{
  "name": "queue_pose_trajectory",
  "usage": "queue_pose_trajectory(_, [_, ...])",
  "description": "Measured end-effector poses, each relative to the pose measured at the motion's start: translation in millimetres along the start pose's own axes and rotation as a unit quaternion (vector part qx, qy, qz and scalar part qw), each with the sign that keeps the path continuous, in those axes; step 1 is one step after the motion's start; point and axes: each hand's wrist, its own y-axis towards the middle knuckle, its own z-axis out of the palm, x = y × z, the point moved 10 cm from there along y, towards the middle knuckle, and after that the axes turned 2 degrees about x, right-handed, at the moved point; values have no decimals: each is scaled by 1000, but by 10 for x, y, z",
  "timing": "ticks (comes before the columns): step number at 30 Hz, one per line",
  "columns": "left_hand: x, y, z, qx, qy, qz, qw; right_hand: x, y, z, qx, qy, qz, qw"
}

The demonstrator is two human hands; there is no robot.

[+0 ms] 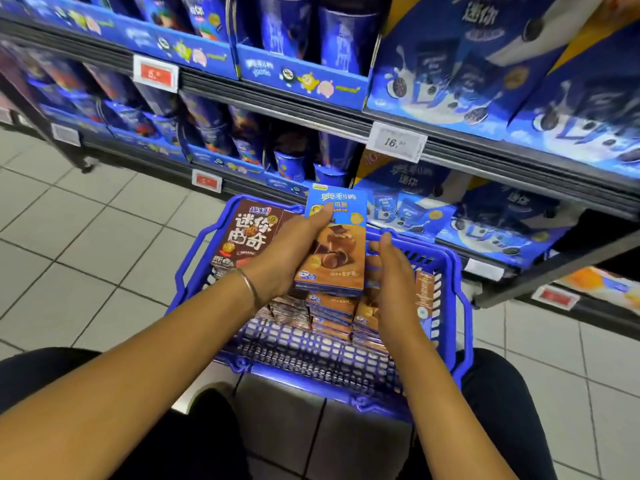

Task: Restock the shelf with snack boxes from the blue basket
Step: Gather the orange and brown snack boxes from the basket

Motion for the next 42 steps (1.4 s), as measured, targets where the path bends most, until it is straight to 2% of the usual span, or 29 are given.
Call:
queue_pose_trajectory(1, [-72, -6, -53, -18, 11, 18, 1000, -116, 75, -106, -38, -3, 16, 999])
queue_pose_trajectory(3, [-186, -46, -139, -45, 25, 47, 998, -336, 247, -224, -67, -131, 20, 989])
queue_pose_trajectory(6, [-256, -103, -228, -66, 13, 41, 997, -664, 362, -112, -12, -364, 36, 931])
queue_pose_trajectory(8, [-328, -126, -267, -68, 13, 42, 997, -765, 365, -9, 5, -391, 22, 920])
queue_pose_trajectory(10, [-408, -138, -305, -78, 15, 60, 995, -746, 330, 58, -10, -397, -17, 918])
queue_pose_trajectory(13, [-458, -141, -333, -90, 11, 69, 994, -683, 255, 69, -42, -361, -59, 930])
queue_pose_trajectory(19, [-523, -104, -376, -89, -7, 87, 992, -545, 153, -56, -44, -165, -71, 983])
queue_pose_trajectory(25, [-578, -119, -483, -110, 47, 133, 984, -23, -5, -457, -123, -26, -98, 987])
queue_pose_trajectory(28, [-531, -147, -383, -98, 81, 136, 982, 272, -95, -384, -94, 24, -118, 988])
queue_pose_trajectory(31, [-437, -199, -196, -70, 107, 105, 986, 487, -161, -102, -21, 20, -143, 989])
queue_pose_trajectory(34, [-297, -233, 76, 19, 76, 36, 996, 498, -184, 148, 23, -15, -126, 992])
queue_pose_trajectory(36, [-280, -271, 192, 66, 39, 31, 997, 452, -204, 245, 33, -33, -109, 993])
queue_pose_trajectory(38, [-268, -246, 186, 68, 7, 31, 997, 434, -233, 302, 34, -35, -106, 993])
queue_pose_trajectory(42, [-282, -180, 118, 55, 49, 41, 996, 445, -272, 355, 30, -75, -120, 989])
